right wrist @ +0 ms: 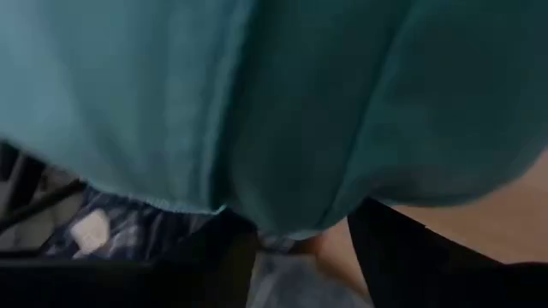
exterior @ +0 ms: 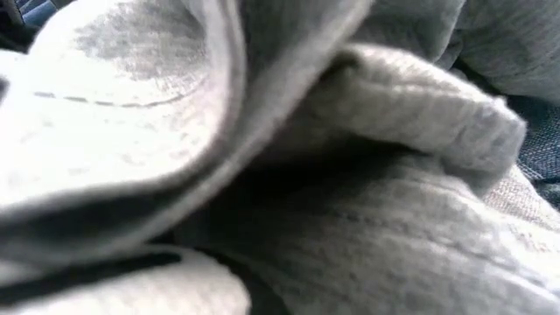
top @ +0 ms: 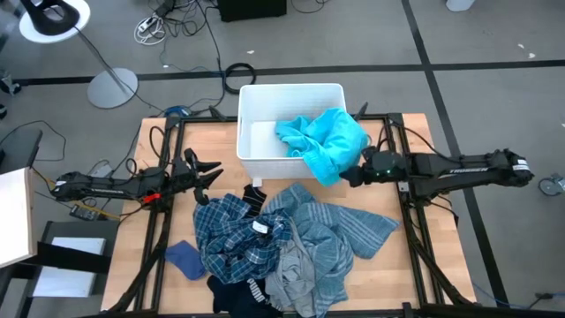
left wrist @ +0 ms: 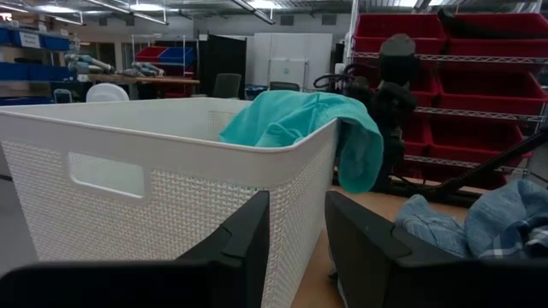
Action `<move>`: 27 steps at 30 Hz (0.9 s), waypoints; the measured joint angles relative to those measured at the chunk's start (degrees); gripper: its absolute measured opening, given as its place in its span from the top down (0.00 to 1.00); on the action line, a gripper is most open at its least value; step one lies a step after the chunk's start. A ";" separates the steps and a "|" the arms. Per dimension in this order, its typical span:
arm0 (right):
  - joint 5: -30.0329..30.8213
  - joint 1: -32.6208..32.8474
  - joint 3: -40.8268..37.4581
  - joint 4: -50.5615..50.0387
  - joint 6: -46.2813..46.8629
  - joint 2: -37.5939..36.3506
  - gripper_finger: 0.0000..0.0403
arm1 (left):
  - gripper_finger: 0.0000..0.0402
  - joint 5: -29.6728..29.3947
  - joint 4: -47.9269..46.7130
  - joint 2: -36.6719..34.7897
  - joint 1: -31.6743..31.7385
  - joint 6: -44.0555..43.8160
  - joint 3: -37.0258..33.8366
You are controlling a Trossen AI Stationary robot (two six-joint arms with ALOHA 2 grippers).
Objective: Sort clothes
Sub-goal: Put the blue shorts into the laundry bin
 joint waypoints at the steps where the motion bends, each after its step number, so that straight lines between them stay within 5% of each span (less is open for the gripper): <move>1: 0.64 0.00 -0.02 -0.02 -0.28 0.07 0.60 | 0.70 0.00 0.00 0.00 0.00 0.00 0.02; 7: 1.69 0.21 -0.02 4.43 -6.06 0.04 0.96 | 0.70 0.00 0.00 -0.02 0.01 0.00 0.02; 16: 3.68 2.95 4.38 6.96 -7.56 -0.17 0.99 | 0.70 -0.01 0.00 -0.01 0.00 0.00 0.01; 27: 9.79 3.83 26.31 3.24 -21.38 7.86 1.00 | 0.70 -0.01 0.00 -0.01 0.00 0.00 0.01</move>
